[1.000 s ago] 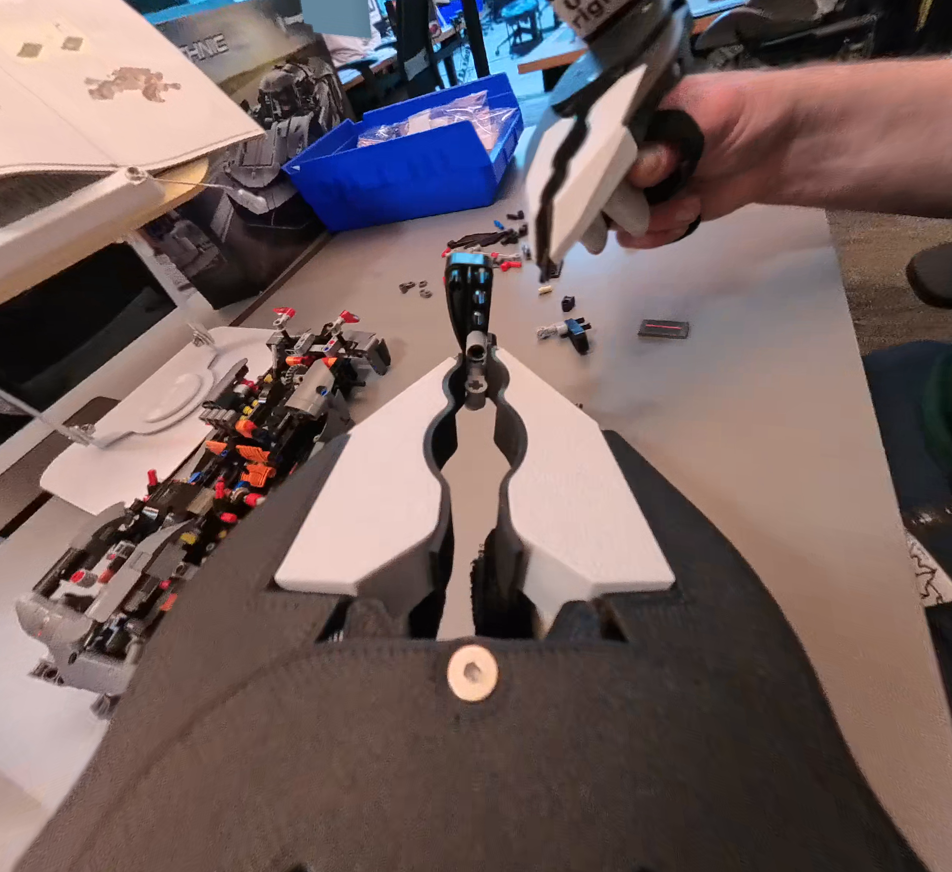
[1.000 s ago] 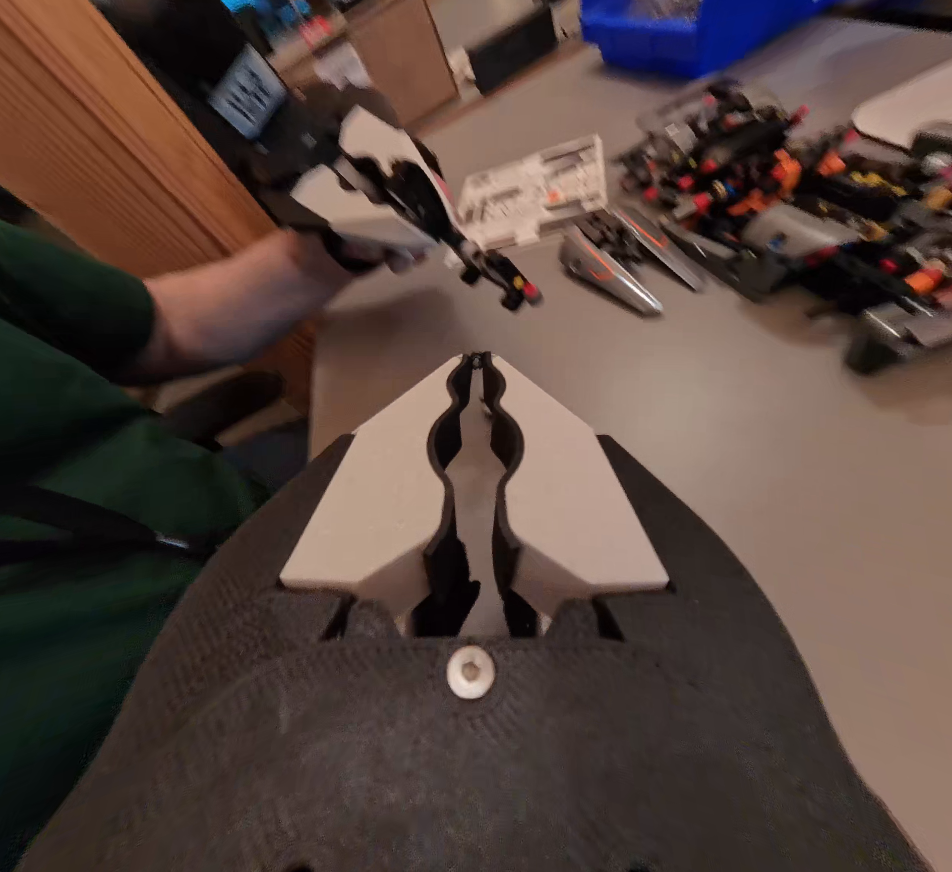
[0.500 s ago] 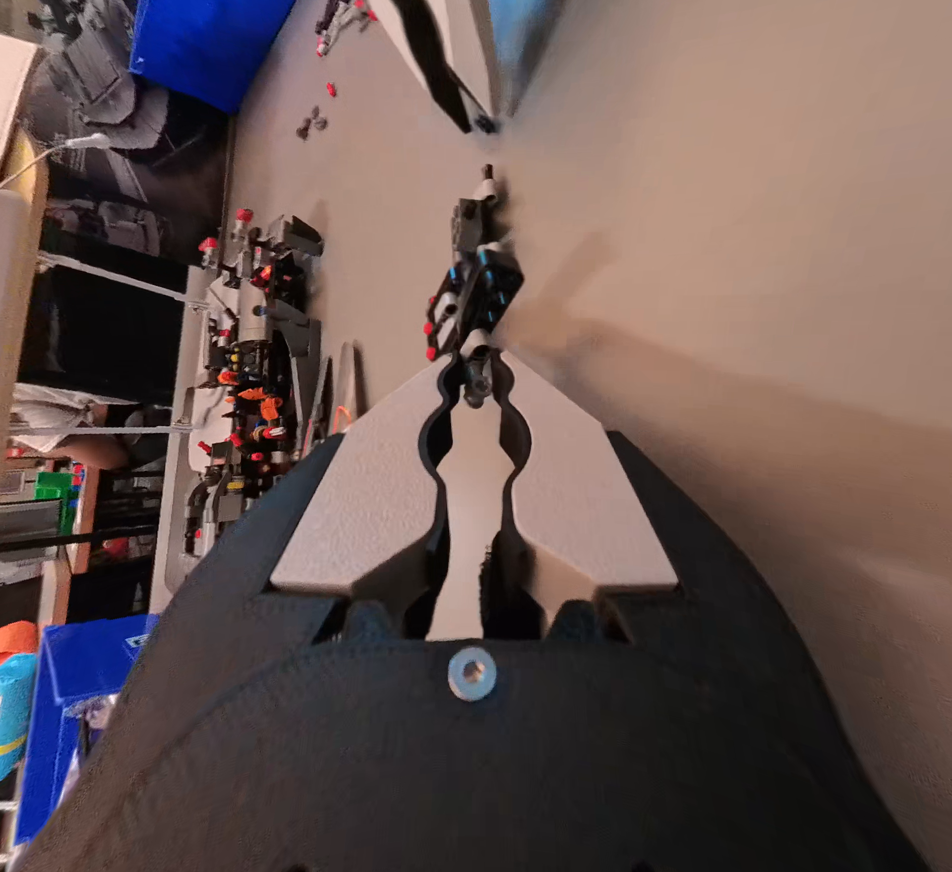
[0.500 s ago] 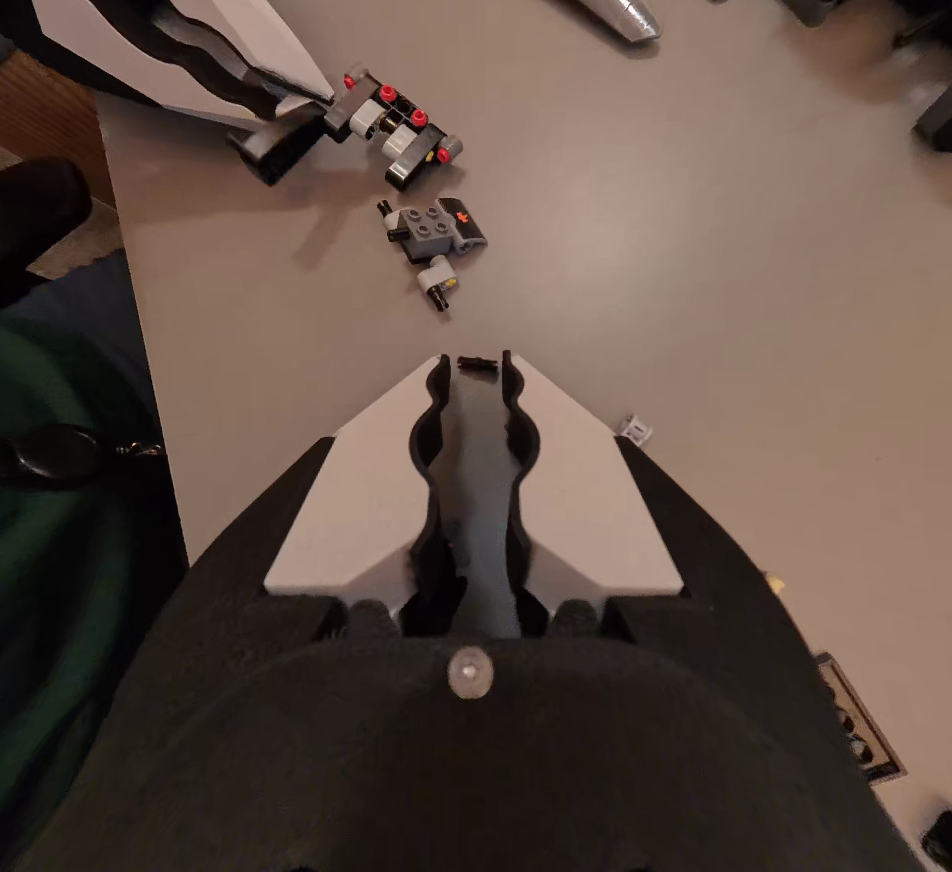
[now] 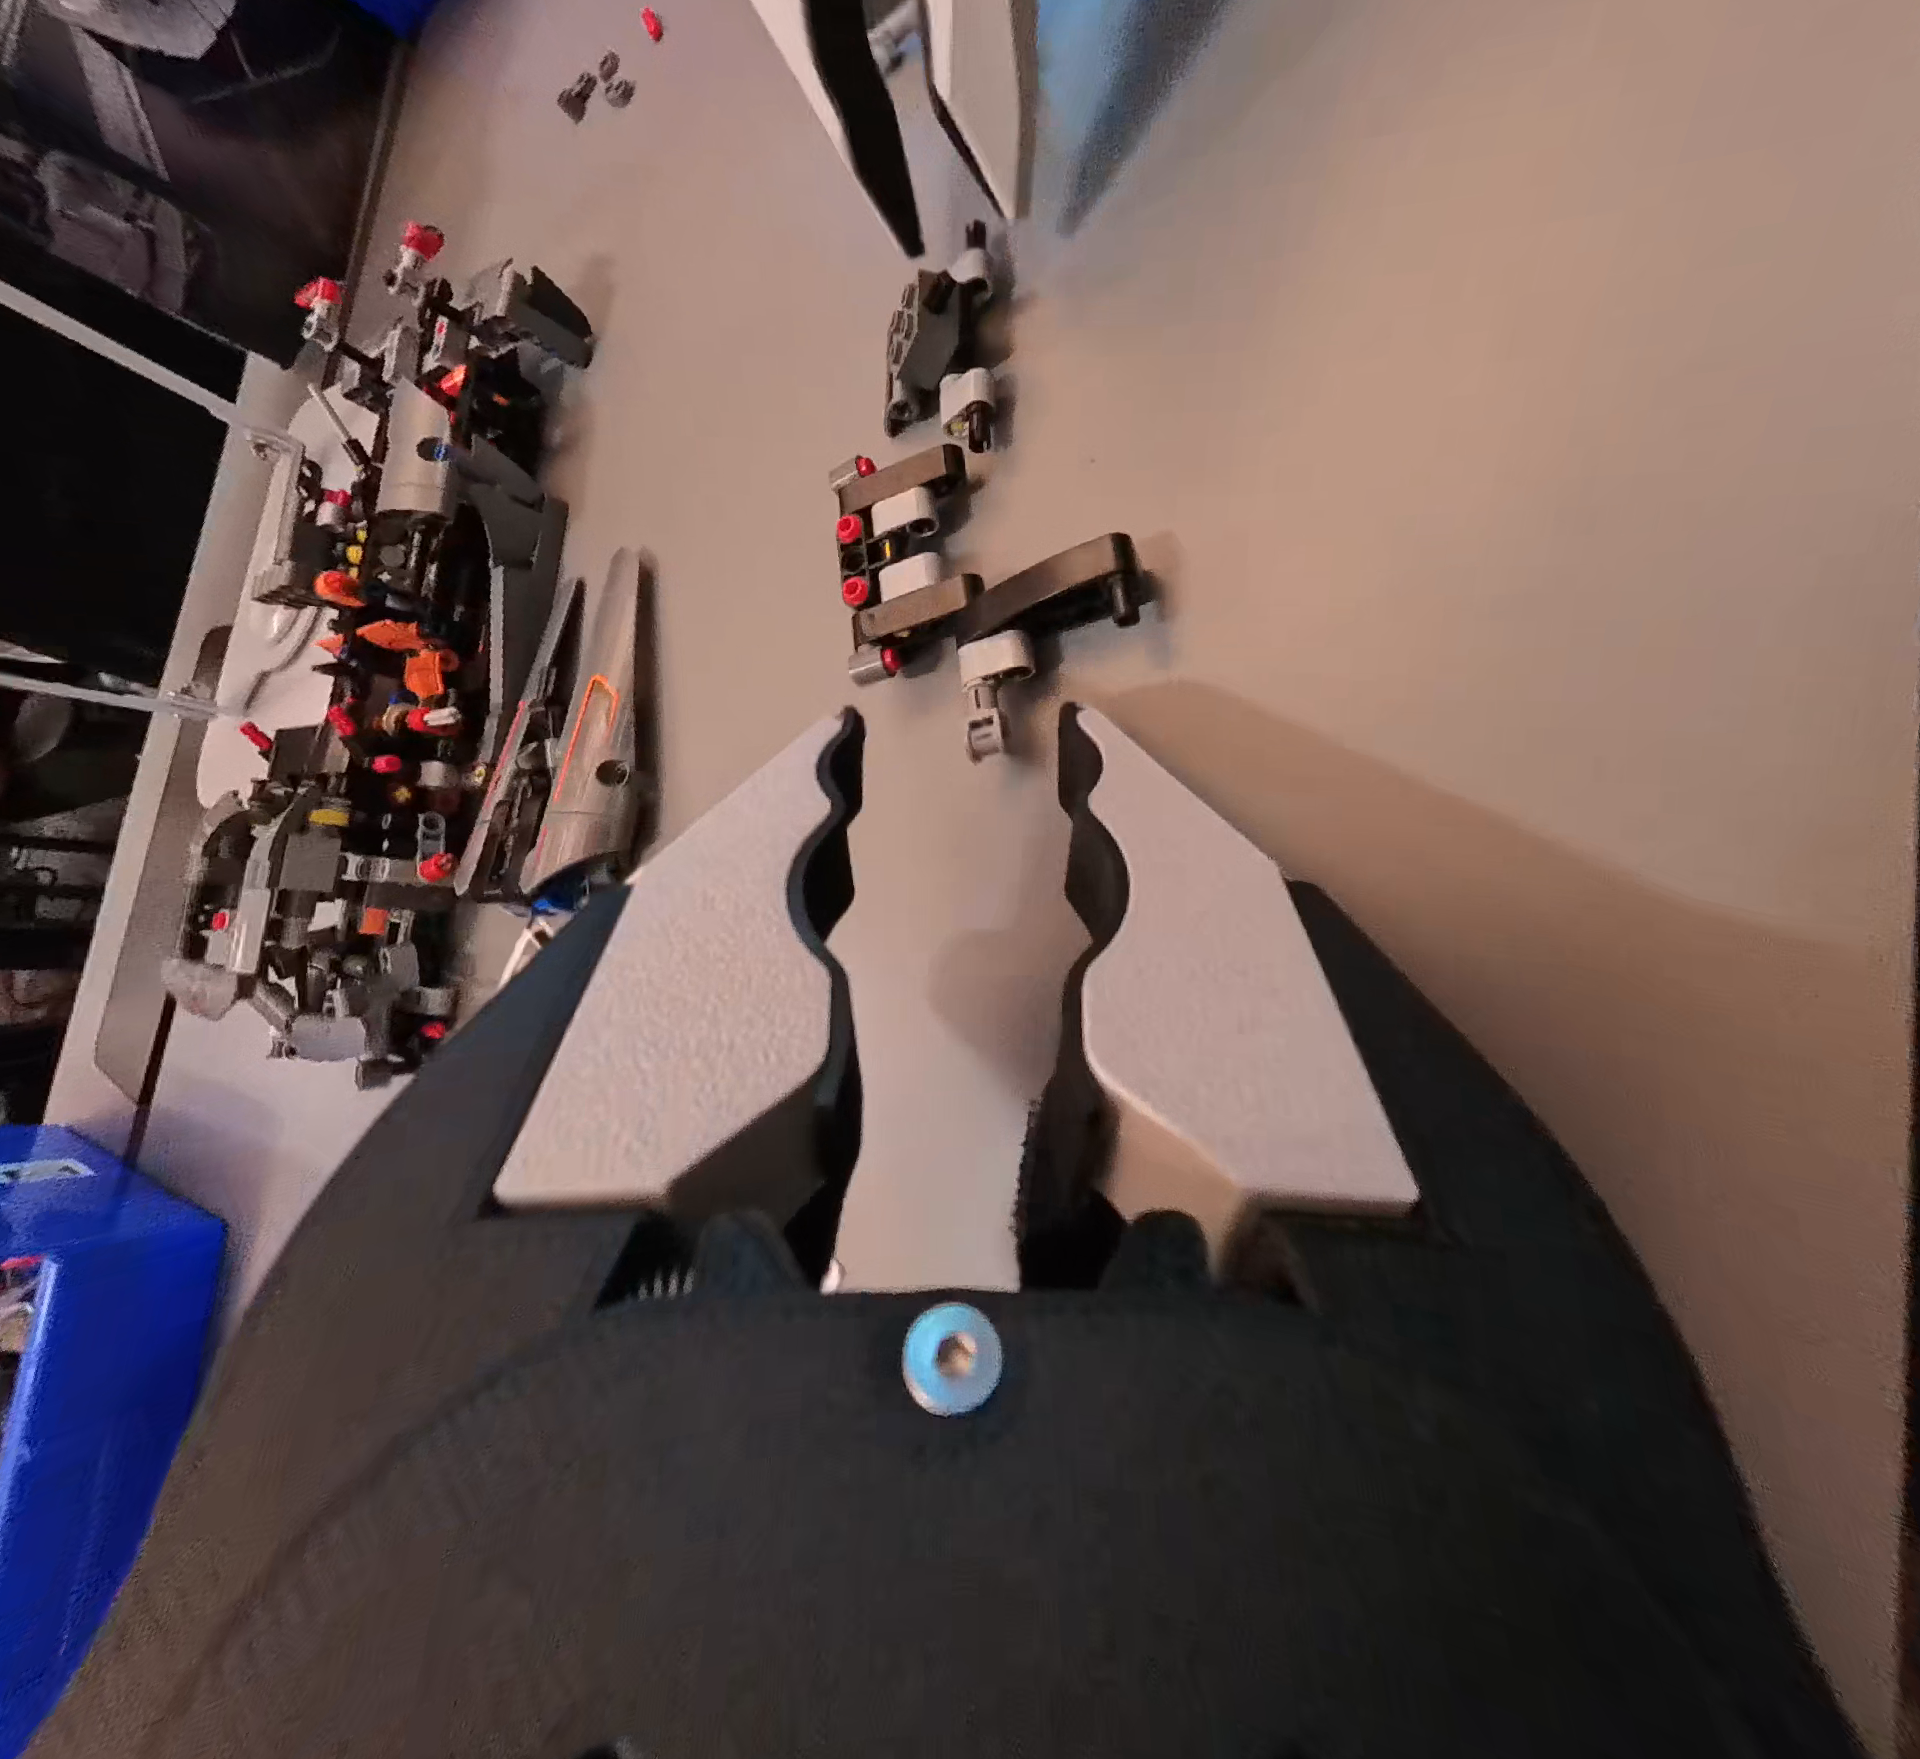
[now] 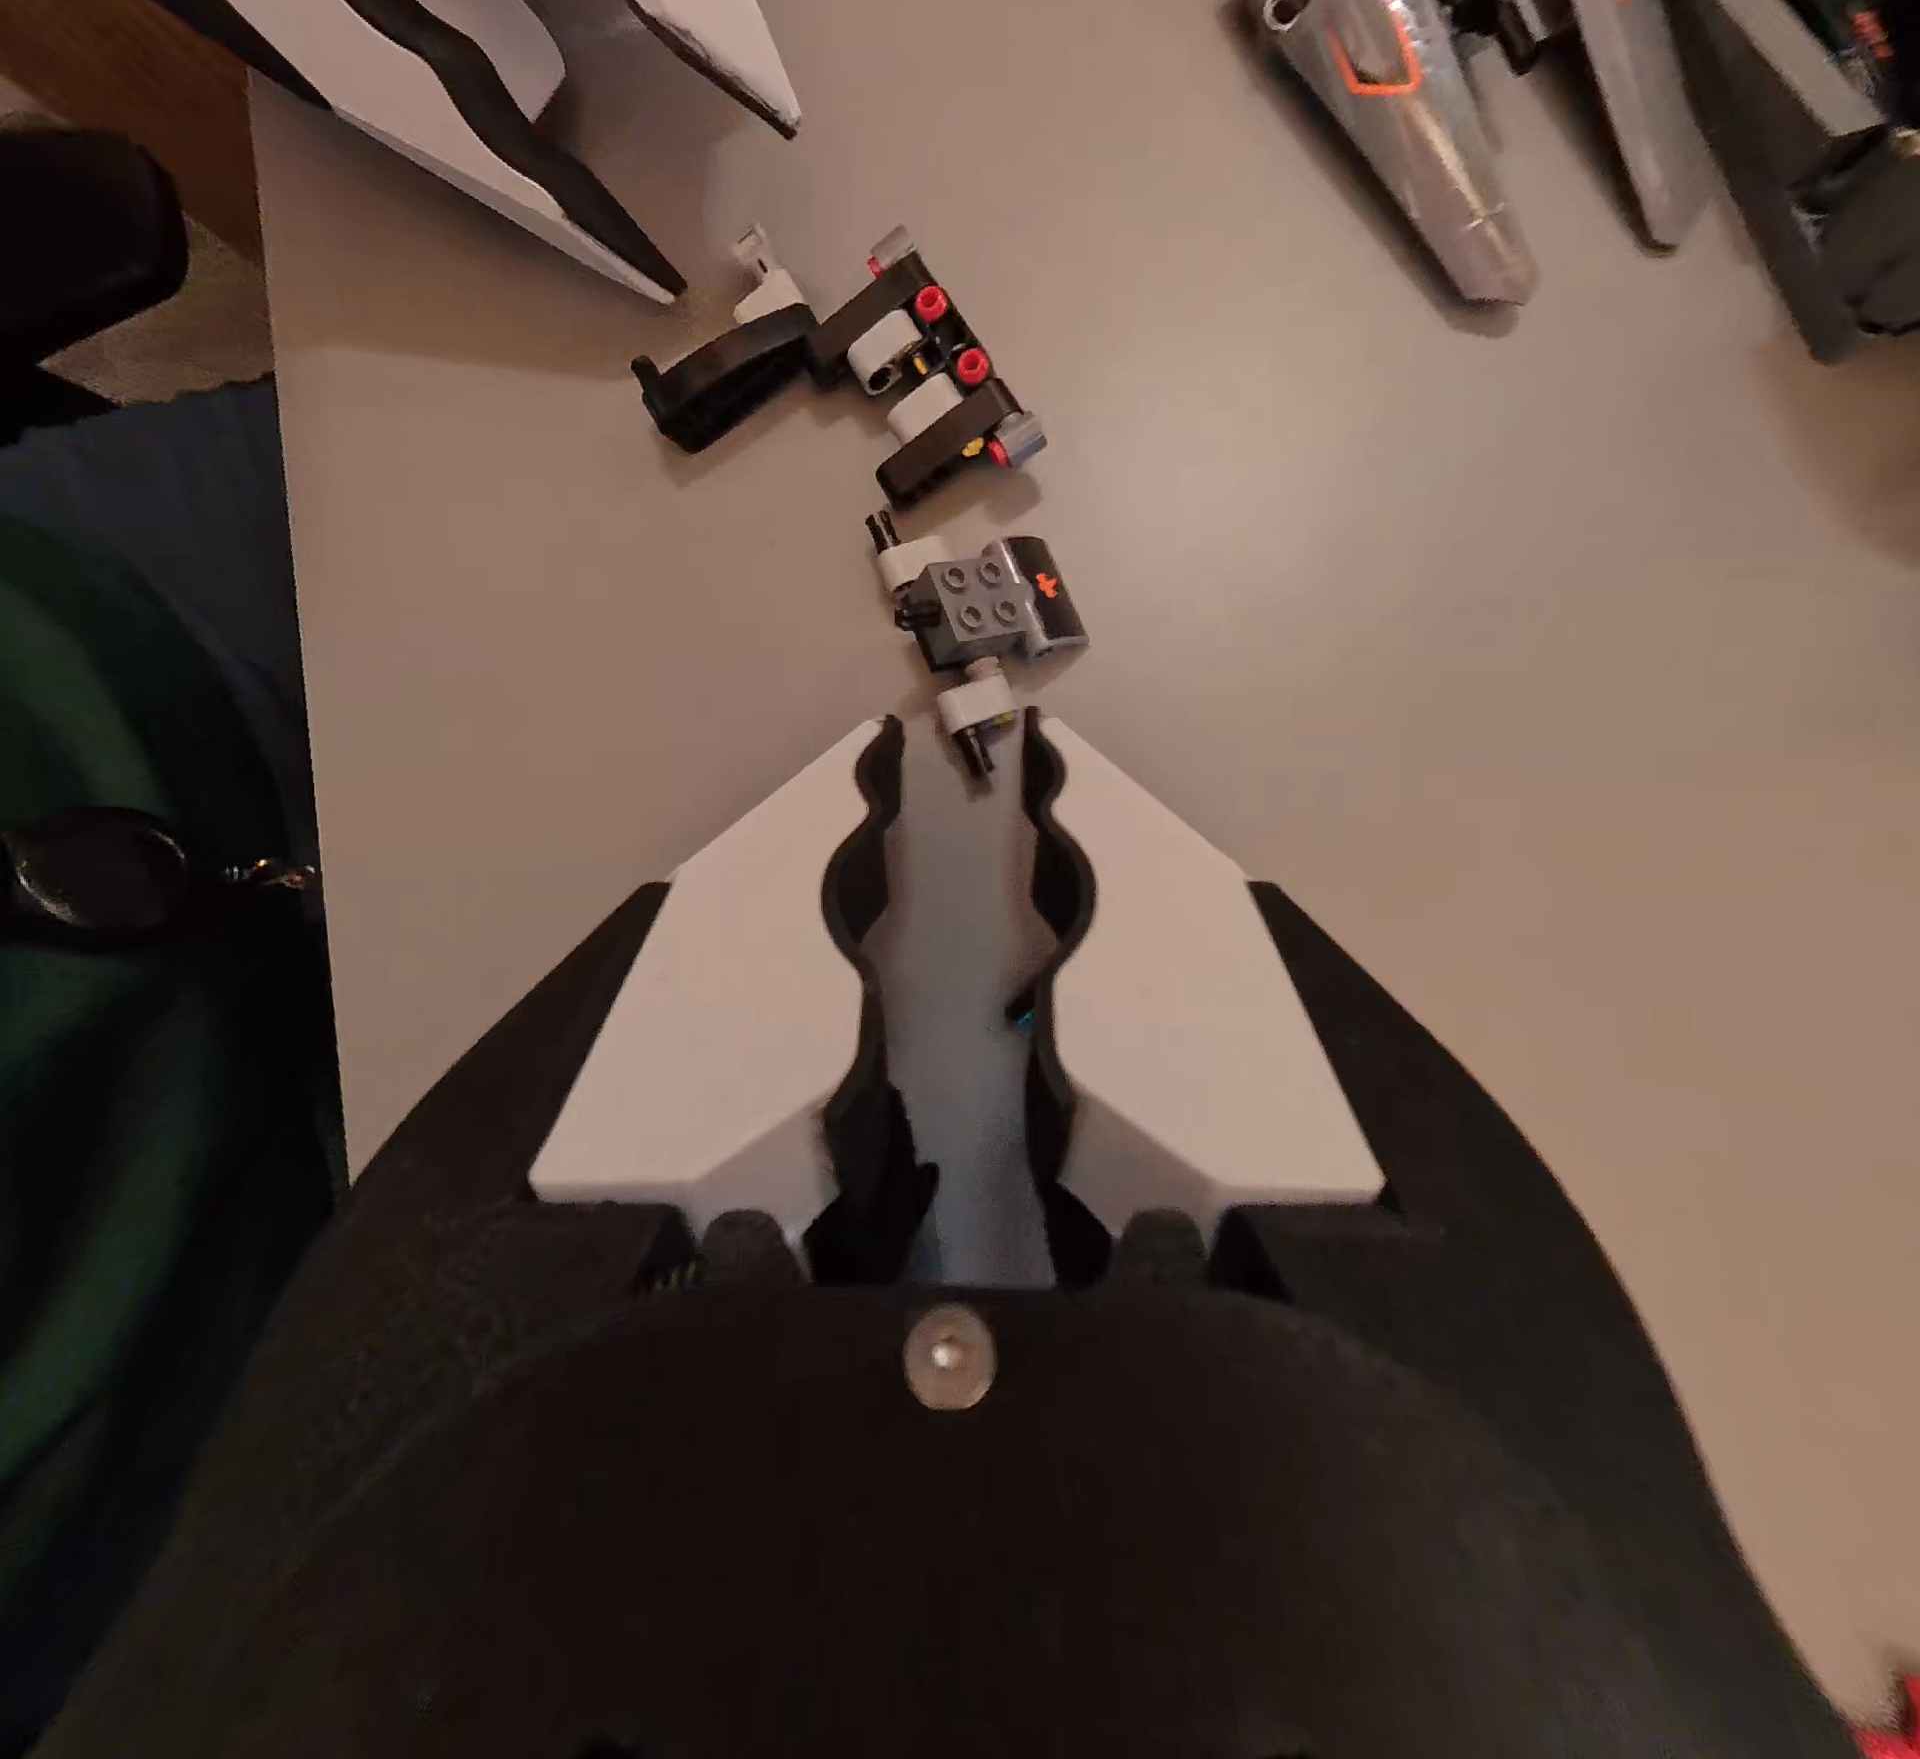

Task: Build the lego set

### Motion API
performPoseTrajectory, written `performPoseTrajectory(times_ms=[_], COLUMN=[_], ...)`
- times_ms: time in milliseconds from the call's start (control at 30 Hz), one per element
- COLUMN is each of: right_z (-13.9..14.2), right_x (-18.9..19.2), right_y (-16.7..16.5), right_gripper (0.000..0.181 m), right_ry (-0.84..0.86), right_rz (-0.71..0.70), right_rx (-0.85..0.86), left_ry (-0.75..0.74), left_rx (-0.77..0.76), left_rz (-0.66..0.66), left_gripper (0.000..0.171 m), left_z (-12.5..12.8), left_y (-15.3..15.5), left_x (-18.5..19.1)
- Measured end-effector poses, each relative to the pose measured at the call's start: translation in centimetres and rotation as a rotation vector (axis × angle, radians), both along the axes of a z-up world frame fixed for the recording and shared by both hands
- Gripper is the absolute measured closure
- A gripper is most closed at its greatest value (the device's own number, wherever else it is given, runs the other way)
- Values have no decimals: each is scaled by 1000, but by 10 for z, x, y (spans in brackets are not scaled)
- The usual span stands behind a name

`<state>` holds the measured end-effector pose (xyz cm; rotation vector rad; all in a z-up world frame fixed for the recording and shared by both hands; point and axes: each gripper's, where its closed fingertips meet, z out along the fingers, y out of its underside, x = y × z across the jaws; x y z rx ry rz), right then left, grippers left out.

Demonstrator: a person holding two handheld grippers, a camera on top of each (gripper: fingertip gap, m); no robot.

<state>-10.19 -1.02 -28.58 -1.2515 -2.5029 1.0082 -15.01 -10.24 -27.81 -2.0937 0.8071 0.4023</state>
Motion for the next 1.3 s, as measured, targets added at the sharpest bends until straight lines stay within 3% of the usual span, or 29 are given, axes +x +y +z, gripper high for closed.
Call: performPoseTrajectory(times_ms=[133,567,700,900,1300], right_z=[-7,5,9,3,-2], right_x=[-1,9,6,-2,-9], right_y=[-4,-20,-28,-35,-36], right_gripper=[178,180,179,179,179], right_ry=[-7,90,185,280,345], right_rz=[51,104,152,216,248], right_rx=[40,10,71,304,395], left_ry=[-72,-209,-236,-255,-247], left_rx=[-2,-48,-76,-90,-82], left_rz=[10,132,146,171,151], left_gripper=[132,119,122,129,136], left_z=[4,-4,-9,-10,-11], left_y=[-2,4,8,11,14], left_x=[11,17,20,21,21])
